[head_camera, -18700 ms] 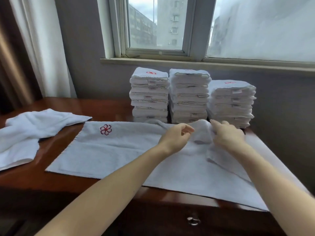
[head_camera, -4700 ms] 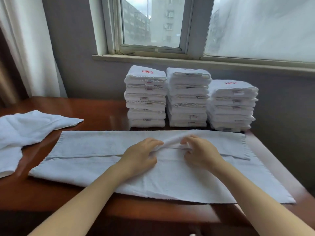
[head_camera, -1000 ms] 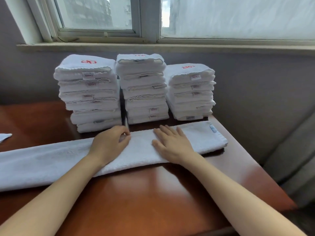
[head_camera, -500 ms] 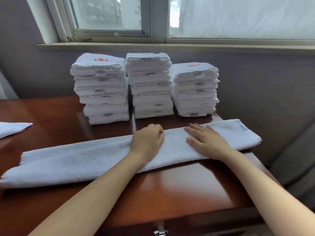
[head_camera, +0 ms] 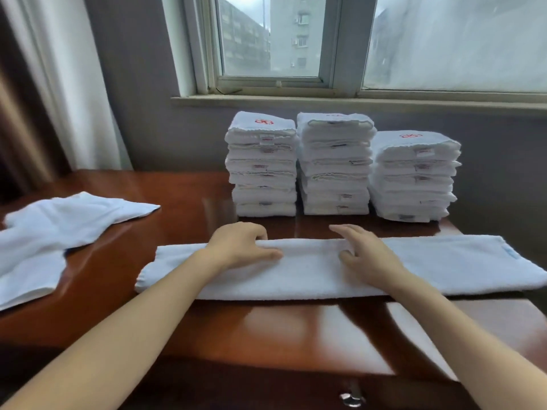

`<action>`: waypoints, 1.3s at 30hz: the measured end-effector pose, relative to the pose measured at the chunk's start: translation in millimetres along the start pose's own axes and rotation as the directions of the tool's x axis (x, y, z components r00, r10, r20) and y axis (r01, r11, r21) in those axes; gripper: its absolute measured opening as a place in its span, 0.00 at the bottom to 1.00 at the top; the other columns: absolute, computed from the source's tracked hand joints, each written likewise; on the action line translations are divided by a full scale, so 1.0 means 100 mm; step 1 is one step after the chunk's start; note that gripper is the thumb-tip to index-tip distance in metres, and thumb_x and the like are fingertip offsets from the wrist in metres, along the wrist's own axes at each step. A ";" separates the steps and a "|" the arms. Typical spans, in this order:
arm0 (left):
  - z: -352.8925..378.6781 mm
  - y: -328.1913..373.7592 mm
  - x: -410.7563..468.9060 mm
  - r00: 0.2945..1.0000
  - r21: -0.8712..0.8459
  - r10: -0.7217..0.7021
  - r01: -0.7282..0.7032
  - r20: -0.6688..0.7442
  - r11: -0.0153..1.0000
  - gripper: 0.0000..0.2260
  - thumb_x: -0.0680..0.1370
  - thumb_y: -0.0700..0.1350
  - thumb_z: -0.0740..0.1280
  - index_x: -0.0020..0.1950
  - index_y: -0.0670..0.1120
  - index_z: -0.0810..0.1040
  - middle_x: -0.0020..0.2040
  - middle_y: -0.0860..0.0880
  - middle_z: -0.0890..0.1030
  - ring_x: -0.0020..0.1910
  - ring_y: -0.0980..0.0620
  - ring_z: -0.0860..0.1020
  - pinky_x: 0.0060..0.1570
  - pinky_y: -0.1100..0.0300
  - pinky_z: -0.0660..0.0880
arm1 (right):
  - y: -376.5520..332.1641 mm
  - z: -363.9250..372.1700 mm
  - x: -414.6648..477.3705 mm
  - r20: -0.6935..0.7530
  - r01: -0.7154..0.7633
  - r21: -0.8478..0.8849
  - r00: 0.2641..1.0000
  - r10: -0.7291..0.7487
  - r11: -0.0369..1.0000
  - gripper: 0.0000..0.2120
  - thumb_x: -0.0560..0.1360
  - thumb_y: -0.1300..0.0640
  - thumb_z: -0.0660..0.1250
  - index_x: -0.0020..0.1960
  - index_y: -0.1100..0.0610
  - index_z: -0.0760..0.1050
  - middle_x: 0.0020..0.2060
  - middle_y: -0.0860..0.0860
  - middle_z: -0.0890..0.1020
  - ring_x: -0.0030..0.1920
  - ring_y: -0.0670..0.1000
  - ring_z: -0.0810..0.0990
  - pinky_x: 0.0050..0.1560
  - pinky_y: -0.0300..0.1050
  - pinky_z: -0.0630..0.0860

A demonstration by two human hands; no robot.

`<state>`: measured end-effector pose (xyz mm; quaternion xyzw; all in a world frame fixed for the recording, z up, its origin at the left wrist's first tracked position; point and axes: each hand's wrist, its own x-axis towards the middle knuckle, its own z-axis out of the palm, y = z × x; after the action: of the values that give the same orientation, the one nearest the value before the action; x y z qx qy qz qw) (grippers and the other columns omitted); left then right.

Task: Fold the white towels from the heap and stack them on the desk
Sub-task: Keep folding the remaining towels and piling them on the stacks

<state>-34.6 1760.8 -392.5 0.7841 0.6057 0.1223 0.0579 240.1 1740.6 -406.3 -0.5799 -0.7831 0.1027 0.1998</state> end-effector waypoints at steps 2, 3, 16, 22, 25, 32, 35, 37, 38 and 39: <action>-0.11 -0.18 -0.12 1.000 -0.031 -0.011 0.012 0.020 0.999 0.23 0.66 0.74 0.64 0.37 0.54 0.74 0.36 0.56 0.77 0.36 0.58 0.75 0.33 0.58 0.65 | -0.44 0.18 0.08 0.032 0.117 0.049 0.992 -0.119 0.992 0.26 0.77 0.57 0.63 0.75 0.50 0.66 0.71 0.48 0.71 0.70 0.50 0.68 0.73 0.54 0.61; -0.17 -0.27 -0.18 0.999 -0.061 -0.015 0.018 0.038 0.998 0.24 0.65 0.75 0.64 0.36 0.55 0.74 0.36 0.56 0.77 0.36 0.58 0.75 0.33 0.58 0.66 | -0.62 0.28 0.11 0.042 0.157 0.063 0.986 -0.160 0.986 0.25 0.78 0.55 0.63 0.75 0.49 0.65 0.71 0.48 0.71 0.71 0.50 0.66 0.75 0.54 0.58; -0.59 -0.96 -0.83 0.916 -0.211 -0.108 0.202 0.387 0.956 0.19 0.67 0.61 0.72 0.42 0.46 0.77 0.37 0.55 0.74 0.36 0.57 0.72 0.39 0.58 0.67 | -1.57 0.58 0.38 0.150 0.167 0.252 0.966 -0.209 0.953 0.22 0.62 0.41 0.61 0.52 0.45 0.80 0.38 0.40 0.80 0.44 0.43 0.77 0.51 0.43 0.71; -0.68 -0.92 -0.89 0.925 -0.323 -0.107 0.234 0.364 0.917 0.17 0.68 0.59 0.74 0.51 0.54 0.75 0.41 0.59 0.77 0.40 0.63 0.74 0.43 0.63 0.69 | -1.70 0.49 0.54 0.434 -0.015 0.526 0.865 -0.253 0.850 0.27 0.60 0.48 0.66 0.60 0.46 0.80 0.44 0.42 0.84 0.48 0.38 0.80 0.49 0.33 0.72; -0.72 -0.93 -0.94 0.912 -0.463 -0.064 0.265 0.405 0.846 0.17 0.67 0.55 0.74 0.53 0.53 0.76 0.43 0.56 0.77 0.44 0.58 0.74 0.49 0.59 0.69 | -1.74 0.45 0.60 0.529 0.043 0.449 0.792 -0.304 0.893 0.29 0.63 0.54 0.70 0.65 0.47 0.77 0.31 0.39 0.78 0.33 0.37 0.75 0.37 0.31 0.67; -0.78 -1.00 -1.03 0.918 -0.501 -0.053 0.262 0.393 0.825 0.21 0.69 0.55 0.77 0.59 0.64 0.75 0.61 0.59 0.75 0.61 0.59 0.74 0.61 0.59 0.72 | -1.81 0.52 0.68 0.406 0.163 0.481 0.830 -0.384 0.861 0.28 0.67 0.67 0.70 0.65 0.51 0.76 0.25 0.40 0.73 0.24 0.41 0.68 0.27 0.34 0.65; -0.74 -1.04 -0.98 0.968 -0.546 -0.183 0.247 0.170 0.800 0.22 0.71 0.49 0.77 0.61 0.61 0.74 0.59 0.57 0.75 0.60 0.59 0.74 0.53 0.66 0.71 | -1.84 0.64 0.73 0.183 0.209 0.449 0.930 -0.318 0.869 0.29 0.66 0.64 0.70 0.66 0.46 0.75 0.37 0.41 0.77 0.32 0.39 0.73 0.41 0.38 0.70; -0.69 -1.07 -0.94 0.953 -0.464 -0.301 0.283 0.035 0.839 0.26 0.71 0.43 0.75 0.65 0.57 0.72 0.62 0.54 0.72 0.59 0.56 0.74 0.49 0.66 0.72 | -1.82 0.74 0.73 0.051 0.280 0.257 0.952 -0.302 0.925 0.33 0.68 0.58 0.71 0.70 0.42 0.70 0.48 0.40 0.77 0.46 0.38 0.74 0.57 0.41 0.64; -0.66 -1.08 -0.93 0.935 -0.388 -0.356 0.327 -0.002 0.862 0.28 0.71 0.40 0.73 0.68 0.55 0.70 0.64 0.51 0.69 0.58 0.53 0.75 0.49 0.63 0.74 | -1.79 0.79 0.73 0.002 0.316 0.161 0.947 -0.321 0.935 0.34 0.69 0.55 0.71 0.73 0.41 0.66 0.54 0.41 0.76 0.53 0.41 0.73 0.62 0.43 0.62; -0.62 -1.08 -0.92 0.916 -0.283 -0.400 0.378 -0.021 0.881 0.30 0.72 0.37 0.70 0.71 0.54 0.67 0.66 0.49 0.65 0.56 0.51 0.76 0.50 0.59 0.76 | -1.74 0.82 0.72 -0.025 0.343 0.098 0.939 -0.342 0.934 0.34 0.71 0.52 0.71 0.74 0.42 0.64 0.58 0.43 0.76 0.59 0.45 0.72 0.67 0.45 0.59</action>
<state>-174.1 1696.7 -369.6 0.6254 0.7299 0.2213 0.1650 35.3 1761.6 -397.9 -0.4241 -0.8652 0.1033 0.2466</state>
